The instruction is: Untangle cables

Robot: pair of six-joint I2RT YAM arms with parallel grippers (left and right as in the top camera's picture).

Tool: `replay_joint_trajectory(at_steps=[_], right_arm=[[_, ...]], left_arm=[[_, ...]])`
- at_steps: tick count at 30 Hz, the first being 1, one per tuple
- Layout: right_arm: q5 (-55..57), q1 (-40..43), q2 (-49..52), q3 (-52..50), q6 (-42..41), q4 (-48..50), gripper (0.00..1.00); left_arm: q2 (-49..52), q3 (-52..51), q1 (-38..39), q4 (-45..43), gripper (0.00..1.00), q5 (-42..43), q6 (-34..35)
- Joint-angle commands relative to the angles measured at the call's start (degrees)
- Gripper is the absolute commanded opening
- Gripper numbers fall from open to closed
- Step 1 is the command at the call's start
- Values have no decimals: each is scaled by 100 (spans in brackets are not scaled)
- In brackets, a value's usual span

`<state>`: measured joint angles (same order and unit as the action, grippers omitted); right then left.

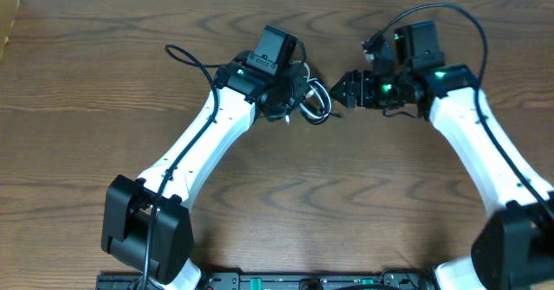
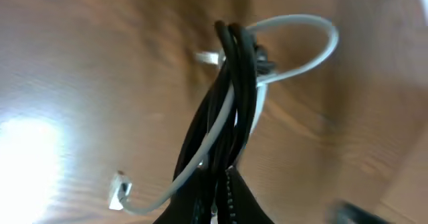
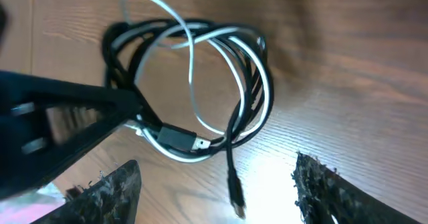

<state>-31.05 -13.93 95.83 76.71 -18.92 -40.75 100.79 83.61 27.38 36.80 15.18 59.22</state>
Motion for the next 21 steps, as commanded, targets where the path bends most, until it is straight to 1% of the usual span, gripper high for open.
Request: replay_joint_trajectory(at_steps=[1,6,10,18,21], right_arm=[[-57,-92,334,-44,-614,109,68],[-15,-96,767,-44,-901,258,68],[70,-107,1108,-44,-1108,321,67],[120,-105,1379,-44,-1104,415,67],[229,-105,1379,-44,-1099,428,67]], left_arm=[[-2,79,-50,-249,7,531,-232],[-2,79,-173,-704,7,1167,-267],[-2,79,-356,-1178,7,1899,-267],[-2,79,-741,-2376,7,3491,-262],[-2,79,-883,-2662,7,3974,-236]])
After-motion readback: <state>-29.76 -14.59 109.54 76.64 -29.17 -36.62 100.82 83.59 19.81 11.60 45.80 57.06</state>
